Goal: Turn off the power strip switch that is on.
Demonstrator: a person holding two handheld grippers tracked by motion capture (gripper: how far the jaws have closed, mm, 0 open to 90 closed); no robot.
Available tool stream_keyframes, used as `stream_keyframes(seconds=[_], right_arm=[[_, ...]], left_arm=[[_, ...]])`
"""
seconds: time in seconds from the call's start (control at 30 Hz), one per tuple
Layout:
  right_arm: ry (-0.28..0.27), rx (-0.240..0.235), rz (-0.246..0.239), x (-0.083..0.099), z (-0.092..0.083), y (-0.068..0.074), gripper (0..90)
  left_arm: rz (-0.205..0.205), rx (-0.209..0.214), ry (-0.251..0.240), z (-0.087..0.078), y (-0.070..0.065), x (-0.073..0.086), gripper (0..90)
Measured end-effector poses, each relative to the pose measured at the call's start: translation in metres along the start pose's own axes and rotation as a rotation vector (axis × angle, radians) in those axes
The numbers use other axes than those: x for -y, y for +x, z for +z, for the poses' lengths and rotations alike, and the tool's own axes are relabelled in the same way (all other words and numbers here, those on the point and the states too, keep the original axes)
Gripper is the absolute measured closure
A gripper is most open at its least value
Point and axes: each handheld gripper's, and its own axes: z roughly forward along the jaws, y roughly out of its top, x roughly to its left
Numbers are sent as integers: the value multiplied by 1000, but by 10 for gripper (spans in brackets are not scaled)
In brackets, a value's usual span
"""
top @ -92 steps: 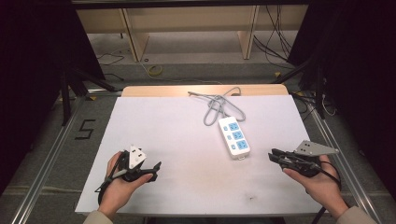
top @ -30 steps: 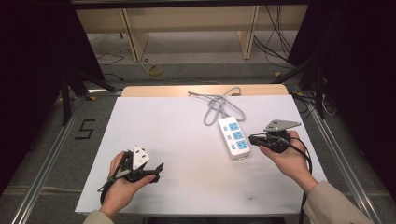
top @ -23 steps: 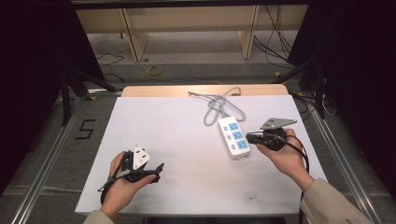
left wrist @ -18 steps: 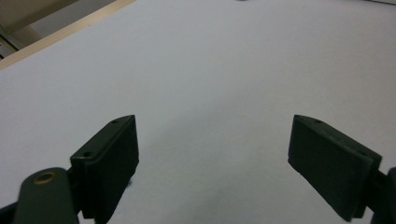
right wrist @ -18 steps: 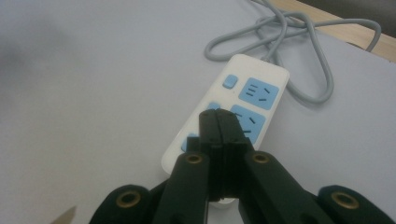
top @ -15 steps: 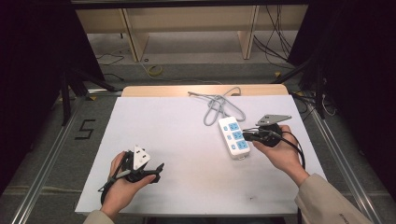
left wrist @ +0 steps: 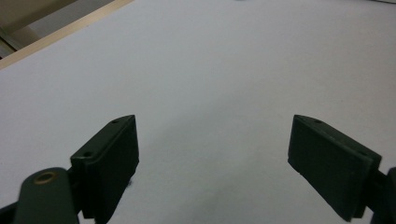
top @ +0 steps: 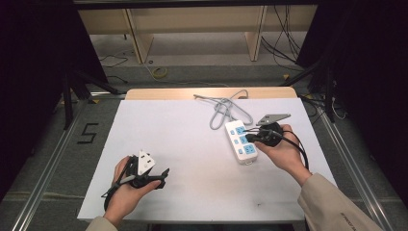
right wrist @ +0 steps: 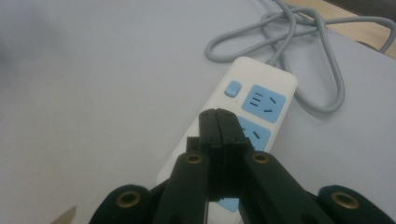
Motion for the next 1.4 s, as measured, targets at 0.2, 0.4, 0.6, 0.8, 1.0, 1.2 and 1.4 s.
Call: stream_keyframes(seconds=[0.2, 0.4, 0.6, 0.8, 1.0, 1.2, 1.4], right_arm=[[18, 11, 5, -3, 5, -1, 900], [30, 26, 6, -5, 8, -1, 900], [46, 29, 8, -6, 14, 0, 900], [65, 31, -2, -9, 20, 1, 900], [83, 28, -2, -11, 26, 1, 900], [98, 29, 2, -13, 33, 1, 900], [108, 33, 4, -15, 38, -1, 900]], left_arm=[[10, 0, 4, 0, 0, 0, 160], [8, 2, 4, 0, -1, -1, 160], [11, 3, 4, 0, -2, -1, 160], [12, 3, 0, 1, -2, -1, 160], [14, 5, 0, 0, -3, -1, 160], [19, 9, 4, 0, -3, -1, 161], [21, 8, 4, 0, -3, -1, 160]])
